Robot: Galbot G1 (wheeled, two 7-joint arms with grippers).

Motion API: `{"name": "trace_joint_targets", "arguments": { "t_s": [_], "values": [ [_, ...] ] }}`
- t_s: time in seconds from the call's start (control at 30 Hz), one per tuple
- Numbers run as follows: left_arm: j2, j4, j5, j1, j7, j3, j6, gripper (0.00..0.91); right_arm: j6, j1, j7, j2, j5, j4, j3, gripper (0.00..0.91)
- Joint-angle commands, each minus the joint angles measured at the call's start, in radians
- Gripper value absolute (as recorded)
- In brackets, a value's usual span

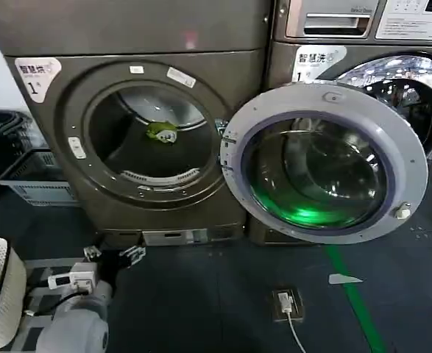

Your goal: Grasp the clothes from the dryer.

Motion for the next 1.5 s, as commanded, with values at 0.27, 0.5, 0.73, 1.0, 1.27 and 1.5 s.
{"name": "trace_joint_targets", "arguments": {
  "t_s": [0.27,0.5,0.73,1.0,1.27,1.5],
  "values": [
    [0.001,0.007,0.003,-0.023,0.012,0.001,0.049,0.907,0.045,0.003,0.045,0.007,0.04,-0.005,0.004,0.907],
    [0.001,0.012,0.006,-0.038,0.019,0.006,0.049,0.907,0.049,-0.002,0.056,0.01,0.052,-0.012,0.017,0.907],
    [0.001,0.016,0.012,-0.032,0.018,0.008,0.049,0.907,0.045,-0.003,0.064,0.018,0.057,0.0,0.022,0.907],
    [-0.004,0.016,0.025,-0.031,0.015,0.021,0.049,0.907,0.045,-0.005,0.065,0.024,0.056,-0.009,0.027,0.907],
    [-0.003,0.008,0.028,-0.026,0.017,0.027,0.049,0.907,0.044,-0.004,0.07,0.022,0.056,-0.02,0.032,0.907],
    [-0.005,0.009,0.027,-0.026,0.019,0.027,0.049,0.907,0.044,-0.004,0.068,0.027,0.055,-0.027,0.028,0.907]
  ]
}}
